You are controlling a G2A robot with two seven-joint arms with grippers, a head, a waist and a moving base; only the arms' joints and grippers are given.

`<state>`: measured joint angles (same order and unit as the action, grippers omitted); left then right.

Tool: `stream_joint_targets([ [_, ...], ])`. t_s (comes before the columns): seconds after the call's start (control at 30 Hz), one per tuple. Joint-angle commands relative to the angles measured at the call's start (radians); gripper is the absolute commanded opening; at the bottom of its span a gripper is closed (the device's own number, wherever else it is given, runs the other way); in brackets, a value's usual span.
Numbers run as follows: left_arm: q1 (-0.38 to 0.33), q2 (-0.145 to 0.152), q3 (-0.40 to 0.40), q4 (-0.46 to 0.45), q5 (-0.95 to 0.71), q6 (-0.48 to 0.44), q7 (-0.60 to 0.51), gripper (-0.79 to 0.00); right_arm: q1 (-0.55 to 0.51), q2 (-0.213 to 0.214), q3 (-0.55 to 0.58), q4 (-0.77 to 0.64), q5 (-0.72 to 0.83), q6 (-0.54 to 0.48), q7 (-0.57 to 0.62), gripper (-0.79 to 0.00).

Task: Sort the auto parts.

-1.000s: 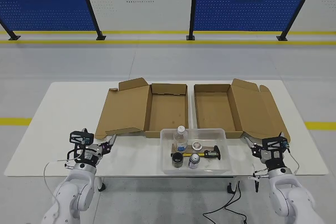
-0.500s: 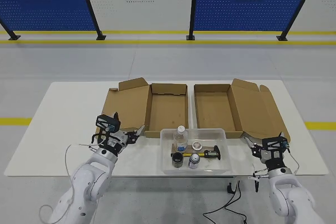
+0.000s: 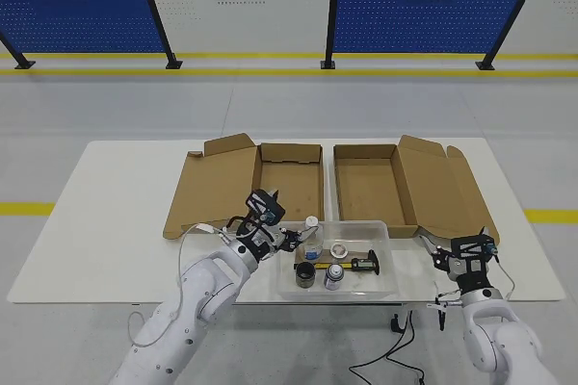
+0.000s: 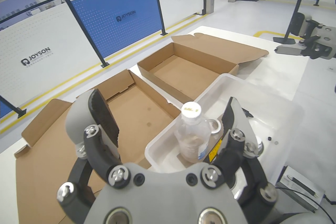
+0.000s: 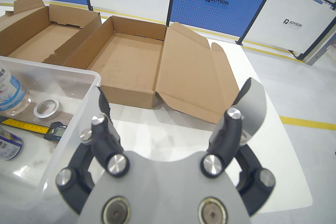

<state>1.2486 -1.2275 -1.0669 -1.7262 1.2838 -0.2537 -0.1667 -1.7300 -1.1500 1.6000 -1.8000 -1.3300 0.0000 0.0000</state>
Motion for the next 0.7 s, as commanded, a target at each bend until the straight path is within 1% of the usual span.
stream_joint_targets([
  [0.0,-0.016,-0.006,0.023,0.012,-0.011,0.000,-0.013,0.000,0.000,0.000,0.000,0.000,0.000,0.000,0.000,0.000],
  [0.2,-0.044,-0.023,0.073,0.060,-0.036,0.031,-0.023,0.000,0.000,0.000,0.000,0.000,0.000,0.000,0.000,0.000],
  [0.4,-0.066,-0.040,0.106,0.143,-0.071,0.080,-0.013,0.000,0.000,0.000,0.000,0.000,0.000,0.000,0.000,0.000],
  [0.67,-0.075,-0.054,0.141,0.221,-0.048,0.103,0.013,0.000,0.000,0.000,0.000,0.000,0.000,0.000,0.000,0.000],
])
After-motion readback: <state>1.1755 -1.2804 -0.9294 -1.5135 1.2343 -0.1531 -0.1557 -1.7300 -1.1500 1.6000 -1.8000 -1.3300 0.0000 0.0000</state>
